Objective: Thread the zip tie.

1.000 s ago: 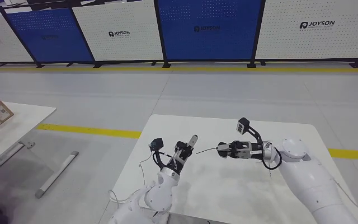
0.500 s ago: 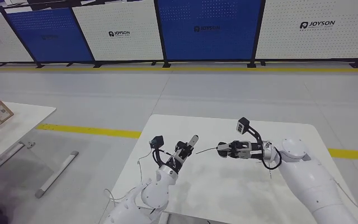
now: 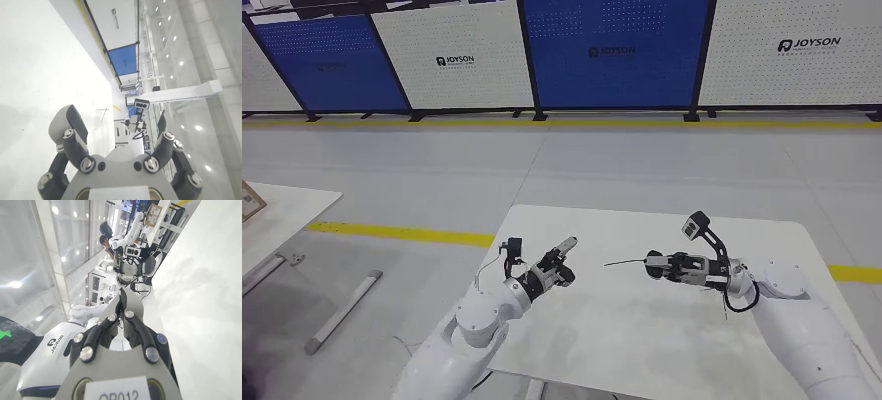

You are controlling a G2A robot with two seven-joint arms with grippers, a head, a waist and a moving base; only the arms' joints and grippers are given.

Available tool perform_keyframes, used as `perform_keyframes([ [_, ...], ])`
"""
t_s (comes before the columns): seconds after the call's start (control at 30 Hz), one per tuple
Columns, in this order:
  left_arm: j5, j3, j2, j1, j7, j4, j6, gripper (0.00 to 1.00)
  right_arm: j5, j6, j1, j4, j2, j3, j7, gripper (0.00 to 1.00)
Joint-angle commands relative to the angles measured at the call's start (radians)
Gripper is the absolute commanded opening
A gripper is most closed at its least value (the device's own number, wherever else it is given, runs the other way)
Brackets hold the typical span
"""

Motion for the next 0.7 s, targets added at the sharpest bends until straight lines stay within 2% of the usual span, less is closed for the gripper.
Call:
perform_keyframes([
  [0.0, 0.0, 0.001, 0.0, -0.005, -0.009, 0.008, 0.006, 1.0, 0.004, 0.003, 0.001, 0.004, -0.001, -0.004, -0.002, 0.0],
  [0.33, 0.01, 0.007, -0.001, -0.003, 0.003, 0.01, 0.002, 1.0, 0.004, 0.003, 0.001, 0.004, -0.001, -0.004, -0.002, 0.0],
  [0.37, 0.026, 0.015, -0.002, -0.002, 0.021, 0.013, -0.007, 1.0, 0.0, 0.002, -0.001, 0.003, -0.001, -0.003, -0.012, 0.0],
  [0.4, 0.051, 0.025, -0.005, -0.002, 0.063, 0.017, -0.033, 1.0, -0.019, -0.002, -0.007, -0.007, 0.0, -0.004, -0.044, 0.0],
  [0.47, 0.062, 0.074, -0.016, -0.006, 0.116, 0.044, -0.077, 1.0, 0.006, -0.007, -0.024, -0.019, 0.0, 0.006, -0.053, 0.0],
  [0.53, 0.027, 0.104, -0.023, -0.024, 0.093, 0.073, -0.085, 1.0, 0.009, -0.007, -0.028, -0.015, -0.003, 0.009, -0.064, 0.0],
  [0.57, 0.004, 0.12, -0.027, -0.033, 0.074, 0.089, -0.105, 1.0, 0.019, -0.007, -0.029, -0.005, -0.007, 0.007, -0.063, 0.0],
  [0.63, -0.019, 0.14, -0.03, -0.048, 0.025, 0.116, -0.116, 1.0, 0.033, -0.007, -0.027, 0.01, -0.018, -0.002, -0.053, 0.0],
  [0.67, -0.016, 0.15, -0.032, -0.055, 0.021, 0.126, -0.14, 1.0, 0.04, -0.007, -0.023, 0.022, -0.024, -0.007, -0.051, 0.0],
])
